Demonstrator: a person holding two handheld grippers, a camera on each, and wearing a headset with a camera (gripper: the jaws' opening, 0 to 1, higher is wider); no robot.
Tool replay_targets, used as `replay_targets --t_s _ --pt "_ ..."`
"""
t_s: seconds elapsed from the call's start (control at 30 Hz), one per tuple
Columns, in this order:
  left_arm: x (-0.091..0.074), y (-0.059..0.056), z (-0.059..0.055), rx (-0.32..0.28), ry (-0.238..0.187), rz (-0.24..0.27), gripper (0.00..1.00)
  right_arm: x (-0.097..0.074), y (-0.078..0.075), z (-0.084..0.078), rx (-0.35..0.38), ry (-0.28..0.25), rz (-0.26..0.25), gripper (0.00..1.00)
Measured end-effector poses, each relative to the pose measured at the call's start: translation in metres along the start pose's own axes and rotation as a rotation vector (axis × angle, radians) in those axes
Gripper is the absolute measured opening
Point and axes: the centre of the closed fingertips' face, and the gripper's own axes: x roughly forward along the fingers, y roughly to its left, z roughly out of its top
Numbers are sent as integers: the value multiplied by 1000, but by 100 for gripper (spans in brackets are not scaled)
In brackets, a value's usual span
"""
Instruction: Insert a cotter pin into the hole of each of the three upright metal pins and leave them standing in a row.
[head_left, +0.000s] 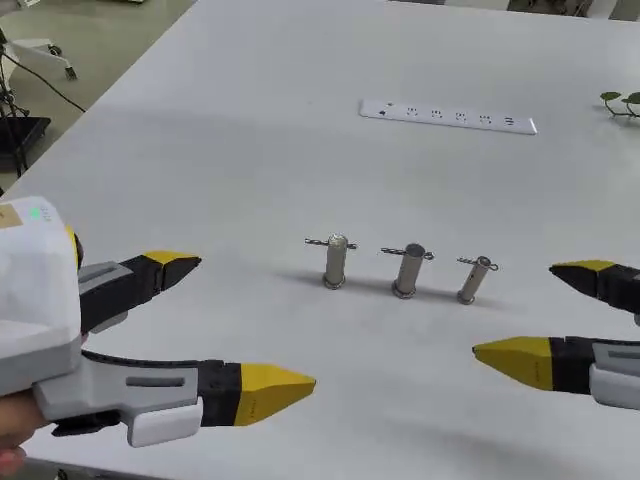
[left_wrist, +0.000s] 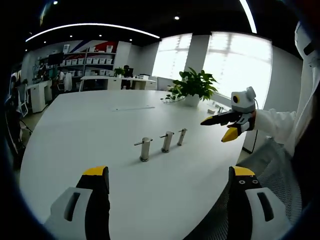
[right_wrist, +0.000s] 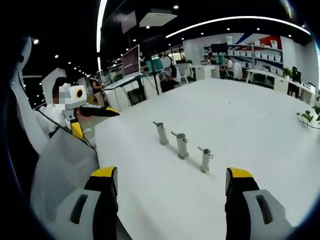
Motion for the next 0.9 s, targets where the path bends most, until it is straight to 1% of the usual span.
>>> replay_targets --t_s 0.13,0.23,0.3,0.4,0.5,0.67,0.8,0.9 --pt "0 1 -2 -10 1 5 99 -7 5 0 45 -31 -25 91" --pt "0 1 -4 -17 7 7 99 -10 9 -2 69 -32 -31 93" --pt "0 2 -4 -21 6 9 99 -12 11 -2 73 -42 -35 95" --pt "-1 4 -6 -39 4 18 99 -16 7 -2 106 -58 -61 96" --pt "-1 6 -6 -49 0 22 99 -20 5 -4 112 -59 -76 97" --pt "1 6 -7 -40 16 18 99 -24 2 -5 130 -51 -98 97" --pt "2 7 -6 -42 22 9 99 -24 -3 -2 123 -47 -119 97" --pt "4 8 -8 -41 32 2 99 -23 -6 -1 119 -42 -130 97"
